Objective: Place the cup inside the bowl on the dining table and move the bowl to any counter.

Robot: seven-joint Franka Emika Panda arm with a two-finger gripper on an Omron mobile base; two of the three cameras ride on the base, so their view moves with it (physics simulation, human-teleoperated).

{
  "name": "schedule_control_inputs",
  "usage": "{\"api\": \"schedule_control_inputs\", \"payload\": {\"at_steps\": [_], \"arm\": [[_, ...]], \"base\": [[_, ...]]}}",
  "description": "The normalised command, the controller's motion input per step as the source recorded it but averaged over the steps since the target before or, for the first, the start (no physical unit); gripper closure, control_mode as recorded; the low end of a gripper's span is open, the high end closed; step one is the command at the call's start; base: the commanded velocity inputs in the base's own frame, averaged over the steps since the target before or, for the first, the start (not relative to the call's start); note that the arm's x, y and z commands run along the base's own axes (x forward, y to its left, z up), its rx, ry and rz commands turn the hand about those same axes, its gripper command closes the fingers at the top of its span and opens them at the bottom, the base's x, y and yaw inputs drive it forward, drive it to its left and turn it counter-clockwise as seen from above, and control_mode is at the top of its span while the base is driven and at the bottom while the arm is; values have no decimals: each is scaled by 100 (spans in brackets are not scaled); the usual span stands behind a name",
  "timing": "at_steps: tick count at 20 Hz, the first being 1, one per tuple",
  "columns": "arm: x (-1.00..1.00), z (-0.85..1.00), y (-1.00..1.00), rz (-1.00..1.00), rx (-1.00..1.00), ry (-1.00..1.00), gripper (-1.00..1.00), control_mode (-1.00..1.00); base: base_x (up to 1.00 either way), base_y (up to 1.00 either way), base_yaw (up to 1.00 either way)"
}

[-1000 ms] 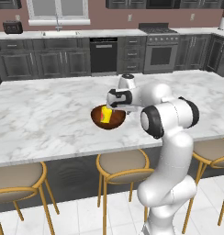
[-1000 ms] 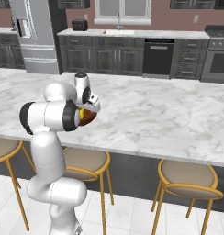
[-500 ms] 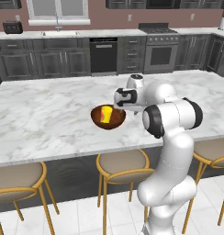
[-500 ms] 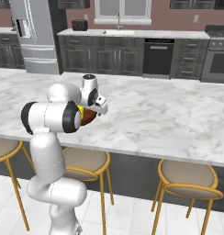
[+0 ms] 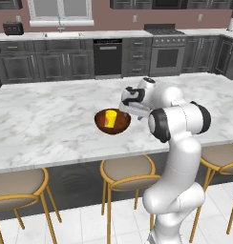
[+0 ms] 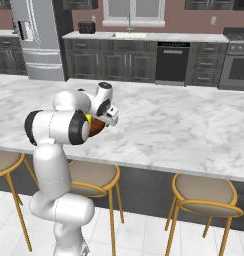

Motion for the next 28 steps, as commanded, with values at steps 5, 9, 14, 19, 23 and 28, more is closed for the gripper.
{"api": "schedule_control_inputs", "payload": {"at_steps": [5,9,14,19,23,28], "arm": [[6,0,0,15,11,0,-100,-100],[10,0,0,20,6,0,-100,-100],[10,0,0,17,3,0,-100,-100],[23,-5,2,13,0,0,-100,-100],[26,-2,12,9,0,0,-100,-100],[23,-7,19,2,0,0,-100,-100]], "base": [[0,0,0],[0,0,0],[0,0,0],[0,0,0],[0,0,0],[0,0,0]]}}
